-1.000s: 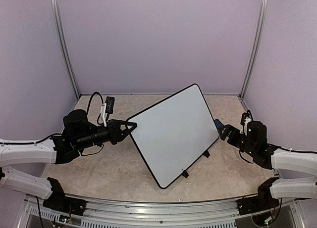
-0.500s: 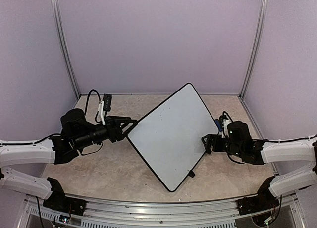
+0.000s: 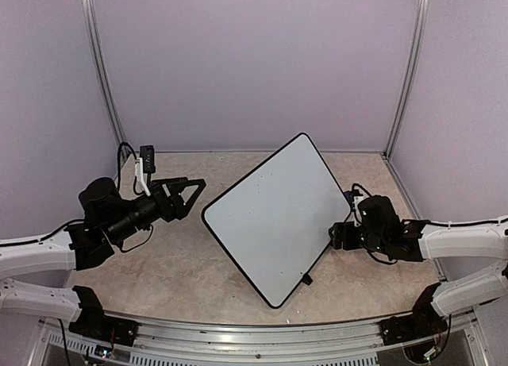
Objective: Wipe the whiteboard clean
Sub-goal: Pick up the whiteboard from the Whiteboard stand.
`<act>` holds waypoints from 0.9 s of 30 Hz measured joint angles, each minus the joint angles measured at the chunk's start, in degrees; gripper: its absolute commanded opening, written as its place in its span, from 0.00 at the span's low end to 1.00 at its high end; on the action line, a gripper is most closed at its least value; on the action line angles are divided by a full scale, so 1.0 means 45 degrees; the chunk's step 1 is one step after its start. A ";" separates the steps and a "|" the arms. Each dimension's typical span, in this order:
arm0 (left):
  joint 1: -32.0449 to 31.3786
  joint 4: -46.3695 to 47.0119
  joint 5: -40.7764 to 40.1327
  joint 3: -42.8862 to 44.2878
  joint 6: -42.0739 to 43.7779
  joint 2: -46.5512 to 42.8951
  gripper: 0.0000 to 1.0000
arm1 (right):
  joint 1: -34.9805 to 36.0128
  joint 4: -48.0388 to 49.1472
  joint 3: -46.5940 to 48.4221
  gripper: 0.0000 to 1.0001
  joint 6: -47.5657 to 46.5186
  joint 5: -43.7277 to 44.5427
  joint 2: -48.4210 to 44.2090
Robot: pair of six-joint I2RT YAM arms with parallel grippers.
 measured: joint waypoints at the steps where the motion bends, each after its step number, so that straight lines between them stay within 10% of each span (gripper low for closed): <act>1: 0.0010 -0.0005 -0.0146 -0.0034 -0.0010 -0.0058 0.99 | 0.0019 -0.0228 0.0044 0.75 -0.0005 0.0019 -0.0053; 16: 0.1025 -0.0913 -0.1841 -0.0520 -0.1098 -0.1258 0.99 | 0.0131 -0.2045 0.0486 0.50 -0.0860 -0.0053 0.0131; 27: 0.1044 -0.1554 -0.2157 -0.0593 -0.1302 -0.1943 0.99 | 0.0136 -0.2244 0.1234 0.51 -0.1316 -0.0491 0.2055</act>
